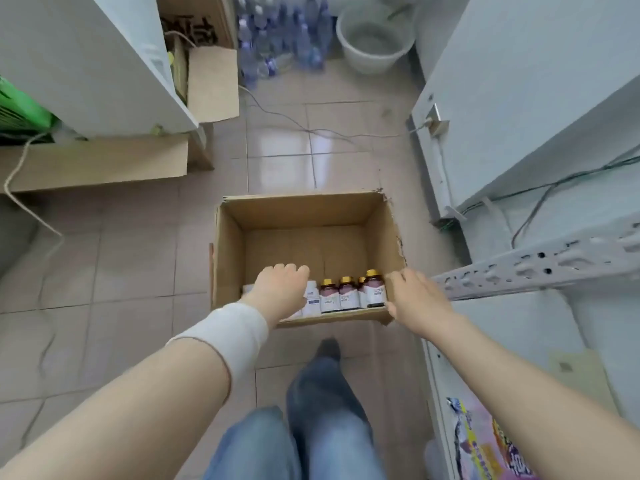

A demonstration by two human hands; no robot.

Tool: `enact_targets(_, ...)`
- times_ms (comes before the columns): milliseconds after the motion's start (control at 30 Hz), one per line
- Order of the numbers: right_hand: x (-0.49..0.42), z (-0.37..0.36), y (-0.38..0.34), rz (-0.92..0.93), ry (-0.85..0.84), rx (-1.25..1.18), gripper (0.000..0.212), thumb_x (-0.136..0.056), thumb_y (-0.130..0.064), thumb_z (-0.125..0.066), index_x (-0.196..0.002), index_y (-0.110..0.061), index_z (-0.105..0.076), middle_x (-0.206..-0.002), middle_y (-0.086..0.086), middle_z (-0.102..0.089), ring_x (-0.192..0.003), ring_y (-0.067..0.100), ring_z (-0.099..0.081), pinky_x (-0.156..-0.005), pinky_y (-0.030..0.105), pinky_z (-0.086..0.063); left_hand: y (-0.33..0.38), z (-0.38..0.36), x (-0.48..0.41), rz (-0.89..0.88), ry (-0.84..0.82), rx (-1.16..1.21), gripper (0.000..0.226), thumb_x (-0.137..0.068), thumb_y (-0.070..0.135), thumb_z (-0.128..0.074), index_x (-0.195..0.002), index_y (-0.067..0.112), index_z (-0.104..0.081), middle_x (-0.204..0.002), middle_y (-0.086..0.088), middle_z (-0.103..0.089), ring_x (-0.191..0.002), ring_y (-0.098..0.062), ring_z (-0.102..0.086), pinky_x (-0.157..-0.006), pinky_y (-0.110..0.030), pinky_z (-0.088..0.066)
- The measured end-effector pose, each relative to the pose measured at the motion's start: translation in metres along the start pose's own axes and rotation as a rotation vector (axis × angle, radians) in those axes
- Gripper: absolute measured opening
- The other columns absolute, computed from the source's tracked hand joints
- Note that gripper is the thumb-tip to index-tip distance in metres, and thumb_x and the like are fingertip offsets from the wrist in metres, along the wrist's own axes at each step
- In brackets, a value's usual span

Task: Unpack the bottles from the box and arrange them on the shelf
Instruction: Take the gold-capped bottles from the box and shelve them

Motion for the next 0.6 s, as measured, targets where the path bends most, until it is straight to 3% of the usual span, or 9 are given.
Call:
enact_targets(200, -0.111, -0.063, 0.006, 0.051, -0.102, 0.017, 0.051, -0.093, -0.029, -0.051, -0.135, -0.007, -0.034, -0.133, 0.012, -0.042, -0.123, 0.028, -0.041, -0.098, 0.033, -0.040, -0.004, -0.085, -0.101, 0.056, -0.142, 0.198, 0.042, -0.094, 0.035, -0.049, -0.128, 0.010, -0.041, -0.125, -0.009, -0.053, -0.113, -0.028, -0.051, -0.088, -0.034, -0.043)
enact_targets(400, -0.179, -0.117, 0.006, 0.141, -0.151, 0.299, 0.061, -0.091, -0.050, -0.045, -0.132, -0.005, -0.037, -0.130, 0.016, -0.048, -0.124, 0.032, -0.036, -0.098, 0.032, -0.037, 0.005, -0.145, -0.185, 0.046, -0.208, 0.293, 0.048, -0.094, 0.038, -0.049, -0.130, 0.008, -0.040, -0.125, -0.013, -0.051, -0.115, -0.031, -0.048, -0.091, -0.036, -0.039)
enact_targets(500, -0.185, -0.126, 0.001, 0.178, -0.150, 0.325, 0.048, -0.092, -0.042, -0.048, -0.124, -0.006, -0.040, -0.124, 0.016, -0.049, -0.119, 0.030, -0.039, -0.092, 0.031, -0.039, 0.003, -0.165, -0.199, 0.056, -0.277, 0.268, 0.054, -0.093, 0.045, -0.046, -0.135, 0.012, -0.038, -0.133, -0.011, -0.049, -0.123, -0.031, -0.043, -0.100, -0.040, -0.034)
enact_targets(600, -0.187, -0.129, -0.001, 0.152, -0.176, 0.196, 0.045, -0.088, -0.030, -0.058, -0.122, -0.007, -0.040, -0.126, 0.016, -0.041, -0.111, 0.030, -0.045, -0.085, 0.031, -0.042, 0.000, -0.169, -0.205, 0.050, -0.316, 0.301, 0.055, -0.092, 0.051, -0.043, -0.132, 0.014, -0.043, -0.133, -0.010, -0.052, -0.126, -0.031, -0.040, -0.103, -0.043, -0.030)
Point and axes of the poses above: each hand's wrist, its own x-axis away from the middle knuckle, its own z-axis out of the back of the hand, y = z × x, the point moved 8 cm from there along -x, towards the middle knuckle
